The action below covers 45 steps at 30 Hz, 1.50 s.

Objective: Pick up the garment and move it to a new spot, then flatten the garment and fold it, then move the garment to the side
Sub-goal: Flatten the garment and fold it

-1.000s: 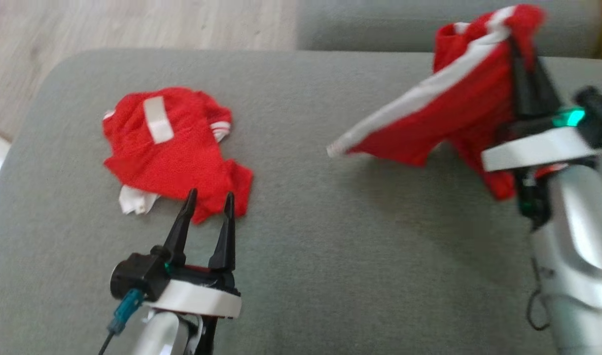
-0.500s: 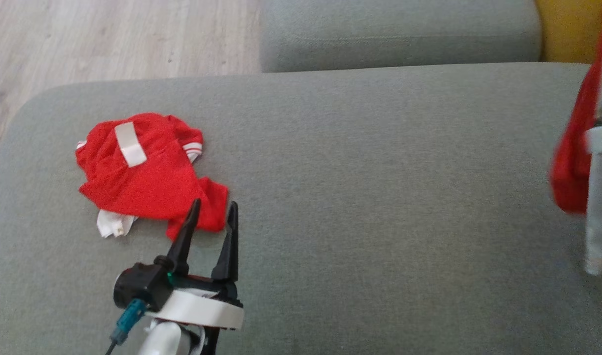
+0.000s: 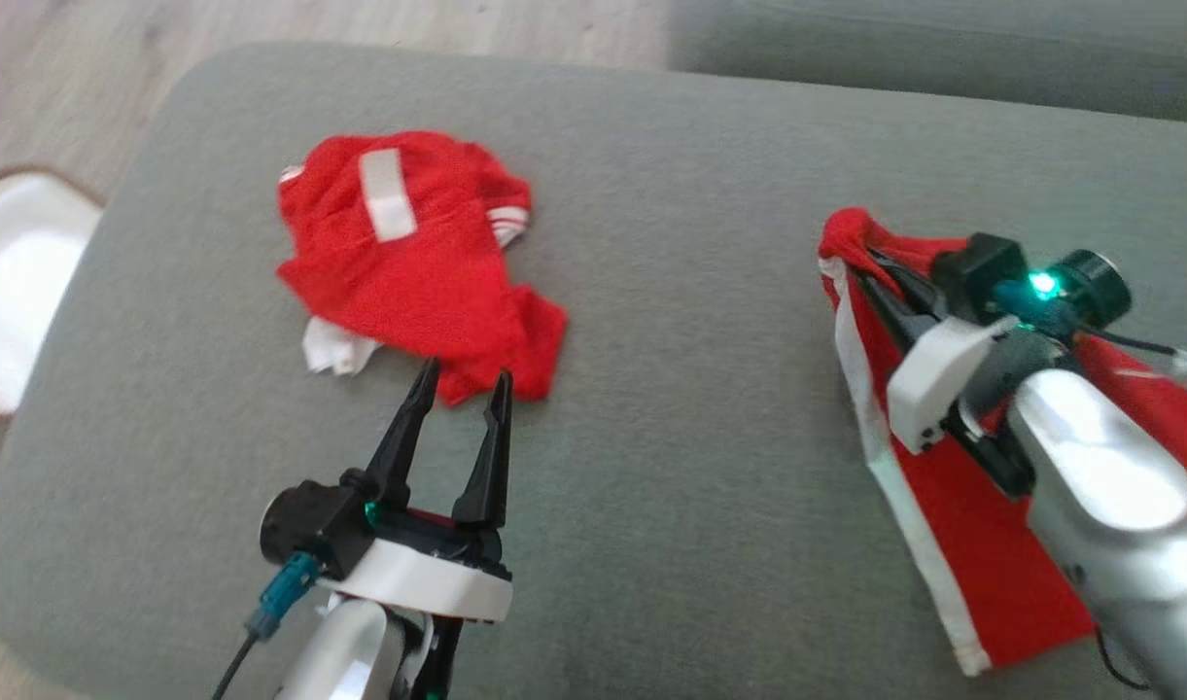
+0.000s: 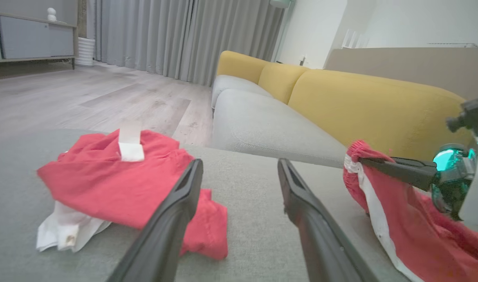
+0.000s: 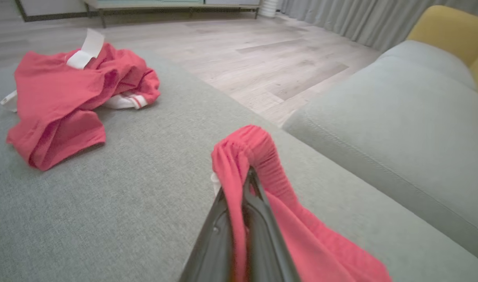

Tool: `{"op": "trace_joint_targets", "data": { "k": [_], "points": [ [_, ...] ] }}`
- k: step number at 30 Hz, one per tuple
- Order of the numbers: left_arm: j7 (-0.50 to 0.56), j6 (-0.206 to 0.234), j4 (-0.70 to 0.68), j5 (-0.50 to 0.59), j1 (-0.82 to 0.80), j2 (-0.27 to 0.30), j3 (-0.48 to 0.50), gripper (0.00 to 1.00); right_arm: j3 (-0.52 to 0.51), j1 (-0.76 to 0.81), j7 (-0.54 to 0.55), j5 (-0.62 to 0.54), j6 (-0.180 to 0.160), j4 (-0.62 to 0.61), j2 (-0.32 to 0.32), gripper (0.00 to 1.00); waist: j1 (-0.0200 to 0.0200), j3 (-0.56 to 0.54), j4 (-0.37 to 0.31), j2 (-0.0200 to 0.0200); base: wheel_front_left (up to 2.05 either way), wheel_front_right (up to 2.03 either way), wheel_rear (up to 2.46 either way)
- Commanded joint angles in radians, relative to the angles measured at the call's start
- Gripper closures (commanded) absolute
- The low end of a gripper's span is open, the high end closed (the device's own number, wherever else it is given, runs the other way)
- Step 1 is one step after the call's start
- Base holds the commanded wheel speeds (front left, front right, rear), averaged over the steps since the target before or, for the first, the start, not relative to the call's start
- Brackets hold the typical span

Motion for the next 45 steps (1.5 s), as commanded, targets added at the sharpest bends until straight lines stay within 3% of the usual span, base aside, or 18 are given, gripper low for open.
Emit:
{"op": "trace_joint_targets", "data": {
  "k": [1, 5, 6, 7, 15, 22, 27, 32, 37, 45],
  "points": [
    [-0.009, 0.002, -0.026, -0.007, -0.041, 0.001, 0.021, 0.00, 0.032, -0.068, -0.035, 0.011, -0.001, 0.034, 0.024, 1.00, -0.0001, 0.042, 0.057, 0.0000, 0.00, 0.00, 0.00],
    [-0.009, 0.004, -0.024, -0.013, -0.045, 0.001, 0.015, 0.00, 0.084, -0.133, -0.076, 0.028, -0.001, 0.144, 0.062, 1.00, -0.0001, 0.058, 0.078, 0.0000, 0.00, 0.00, 0.00],
    [-0.009, 0.005, -0.025, -0.015, -0.047, 0.001, 0.014, 0.00, 0.097, -0.155, -0.089, 0.025, -0.001, 0.180, 0.071, 0.74, -0.0001, 0.063, 0.082, 0.0000, 0.00, 0.00, 0.00],
    [-0.009, 0.006, -0.026, -0.017, -0.048, 0.001, 0.012, 0.00, 0.105, -0.177, -0.100, 0.019, -0.001, 0.217, 0.077, 0.00, -0.0001, 0.068, 0.085, 0.0000, 0.00, 0.00, 0.00],
    [-0.009, 0.018, -0.026, -0.023, -0.062, 0.001, 0.017, 0.00, 0.136, -0.260, -0.180, 0.022, -0.001, 0.406, 0.137, 0.00, -0.0001, 0.069, 0.066, 0.0000, 0.00, 0.00, 0.00],
    [-0.009, 0.020, -0.036, -0.003, -0.056, 0.001, 0.055, 0.00, 0.091, -0.229, -0.239, 0.052, -0.001, 0.402, 0.150, 0.00, -0.0001, 0.019, -0.015, 0.0000, 0.00, 0.00, 0.00],
    [-0.009, 0.017, -0.047, 0.012, -0.042, 0.001, 0.089, 0.00, -0.023, -0.138, -0.246, 0.037, -0.001, 0.259, 0.128, 0.00, -0.0001, -0.022, -0.084, 0.0000, 0.00, 0.00, 0.00],
    [-0.009, 0.014, -0.053, 0.013, -0.019, 0.001, 0.115, 0.00, -0.222, 0.037, -0.246, -0.059, -0.001, 0.059, 0.131, 0.00, -0.0001, -0.064, -0.147, 0.0000, 0.00, 0.00, 0.00],
    [-0.009, 0.013, -0.053, 0.015, 0.001, 0.001, 0.129, 0.00, -0.388, 0.229, -0.247, -0.179, -0.001, -0.128, 0.191, 0.00, -0.0001, -0.093, -0.194, 0.0000, 0.00, 0.00, 0.00],
    [-0.009, 0.010, -0.049, 0.012, 0.025, 0.001, 0.143, 0.00, -0.485, 0.480, -0.247, -0.261, -0.001, -0.297, 0.277, 0.00, -0.0001, -0.101, -0.232, 0.0000, 0.00, 0.00, 0.00]
  ]
}}
